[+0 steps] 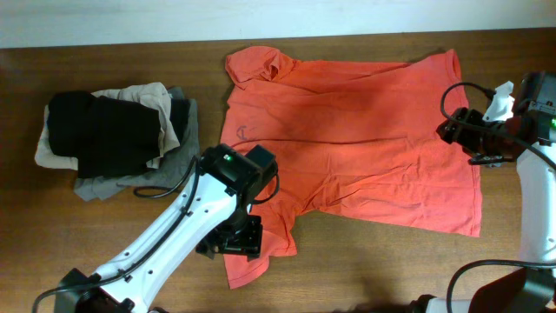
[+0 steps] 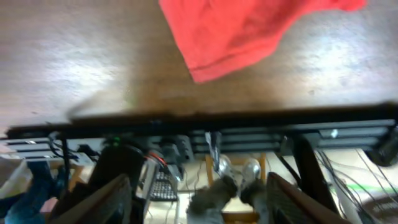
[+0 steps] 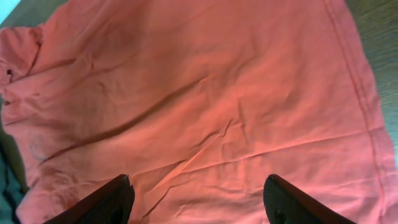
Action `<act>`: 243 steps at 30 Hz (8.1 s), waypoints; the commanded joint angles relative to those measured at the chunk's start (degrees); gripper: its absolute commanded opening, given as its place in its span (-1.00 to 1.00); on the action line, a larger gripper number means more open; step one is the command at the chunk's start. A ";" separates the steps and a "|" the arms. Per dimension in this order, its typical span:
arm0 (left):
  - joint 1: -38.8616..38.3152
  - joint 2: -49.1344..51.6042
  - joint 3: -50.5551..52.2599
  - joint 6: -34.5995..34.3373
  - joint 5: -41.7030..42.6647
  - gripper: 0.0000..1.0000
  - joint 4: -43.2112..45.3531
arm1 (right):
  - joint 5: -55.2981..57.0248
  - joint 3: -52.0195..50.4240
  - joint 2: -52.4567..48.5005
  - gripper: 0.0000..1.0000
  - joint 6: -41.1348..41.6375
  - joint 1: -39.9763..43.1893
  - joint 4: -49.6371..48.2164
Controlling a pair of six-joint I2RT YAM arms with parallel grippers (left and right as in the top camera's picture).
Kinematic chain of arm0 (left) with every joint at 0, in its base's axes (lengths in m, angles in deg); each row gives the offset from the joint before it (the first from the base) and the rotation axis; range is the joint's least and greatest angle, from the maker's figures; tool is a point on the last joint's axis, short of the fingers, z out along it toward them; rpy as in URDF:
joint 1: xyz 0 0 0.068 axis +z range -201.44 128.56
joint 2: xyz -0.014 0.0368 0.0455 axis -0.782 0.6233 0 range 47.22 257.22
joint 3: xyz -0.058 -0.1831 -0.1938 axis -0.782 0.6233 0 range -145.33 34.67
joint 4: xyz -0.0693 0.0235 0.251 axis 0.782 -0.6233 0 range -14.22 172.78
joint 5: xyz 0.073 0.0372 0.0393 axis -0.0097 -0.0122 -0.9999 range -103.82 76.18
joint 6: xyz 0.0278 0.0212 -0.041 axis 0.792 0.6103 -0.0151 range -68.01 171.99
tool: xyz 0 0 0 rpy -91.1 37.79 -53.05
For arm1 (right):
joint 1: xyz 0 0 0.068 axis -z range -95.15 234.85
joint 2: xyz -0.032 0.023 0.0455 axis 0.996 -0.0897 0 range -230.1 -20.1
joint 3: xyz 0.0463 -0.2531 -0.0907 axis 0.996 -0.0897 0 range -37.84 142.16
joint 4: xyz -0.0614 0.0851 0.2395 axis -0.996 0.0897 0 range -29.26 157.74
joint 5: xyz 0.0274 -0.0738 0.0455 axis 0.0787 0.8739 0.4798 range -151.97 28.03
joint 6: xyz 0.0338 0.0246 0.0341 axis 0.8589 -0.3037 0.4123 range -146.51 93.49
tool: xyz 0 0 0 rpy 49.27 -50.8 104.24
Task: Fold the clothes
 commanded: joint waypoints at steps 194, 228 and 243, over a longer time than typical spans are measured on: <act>20.52 10.25 -60.96 33.22 -23.80 0.94 15.63 | 2.89 2.27 -5.95 -0.50 2.25 2.99 2.43; 19.91 5.88 8.59 23.06 17.88 0.79 12.11 | 4.26 2.19 11.91 0.46 4.52 4.87 12.39; 5.66 5.88 28.52 16.20 14.78 0.59 29.46 | 4.26 2.19 9.86 0.47 4.52 4.87 12.07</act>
